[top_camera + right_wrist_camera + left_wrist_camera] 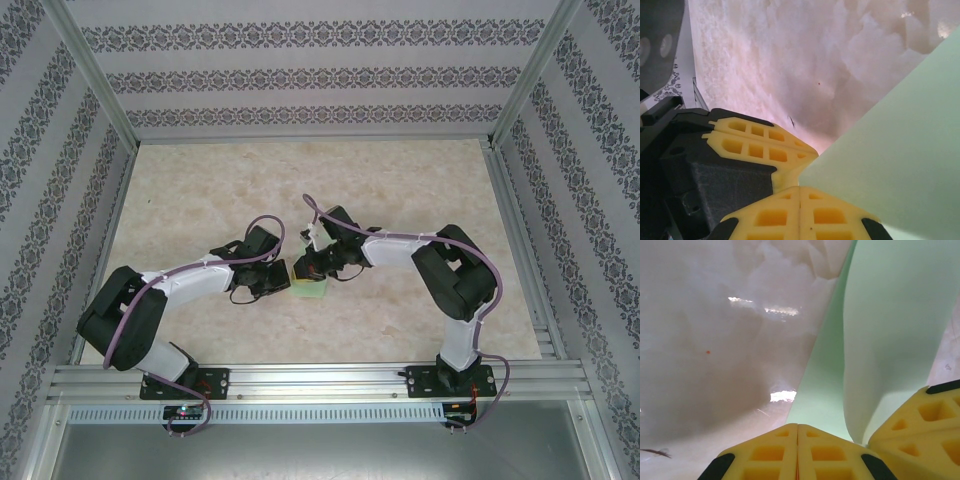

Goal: Fold a paper plane with a square sheet of paper (pick it up from the middle)
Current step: Fold the triangle a second time at the center of the table.

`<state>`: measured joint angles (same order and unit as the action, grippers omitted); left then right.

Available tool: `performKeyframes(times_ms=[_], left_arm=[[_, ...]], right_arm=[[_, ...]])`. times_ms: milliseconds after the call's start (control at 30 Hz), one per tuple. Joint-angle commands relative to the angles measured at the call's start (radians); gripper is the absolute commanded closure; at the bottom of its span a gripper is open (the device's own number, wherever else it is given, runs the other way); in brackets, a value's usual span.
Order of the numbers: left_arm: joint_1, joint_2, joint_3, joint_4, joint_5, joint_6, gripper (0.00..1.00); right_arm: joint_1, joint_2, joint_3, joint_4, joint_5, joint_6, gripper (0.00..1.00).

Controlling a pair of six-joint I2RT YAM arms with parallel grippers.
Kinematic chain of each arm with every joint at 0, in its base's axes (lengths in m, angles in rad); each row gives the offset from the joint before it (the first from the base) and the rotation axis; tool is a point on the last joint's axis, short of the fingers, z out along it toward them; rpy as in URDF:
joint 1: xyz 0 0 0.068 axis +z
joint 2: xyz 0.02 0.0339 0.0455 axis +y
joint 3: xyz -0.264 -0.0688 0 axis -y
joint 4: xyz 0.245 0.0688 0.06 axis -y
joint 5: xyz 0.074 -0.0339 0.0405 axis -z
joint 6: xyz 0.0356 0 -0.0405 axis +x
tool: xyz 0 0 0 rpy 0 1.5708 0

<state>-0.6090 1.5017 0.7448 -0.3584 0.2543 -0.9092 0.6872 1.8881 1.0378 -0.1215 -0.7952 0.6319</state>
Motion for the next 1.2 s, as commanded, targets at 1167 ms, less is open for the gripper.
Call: performKeyframes(times_ms=[1167], left_arm=[[-0.027,0.132,0.133,0.220,0.205,0.033,0.90]], right_arm=[[-0.135,-0.051,-0.047,-0.122,0.169,-0.089,0.96]])
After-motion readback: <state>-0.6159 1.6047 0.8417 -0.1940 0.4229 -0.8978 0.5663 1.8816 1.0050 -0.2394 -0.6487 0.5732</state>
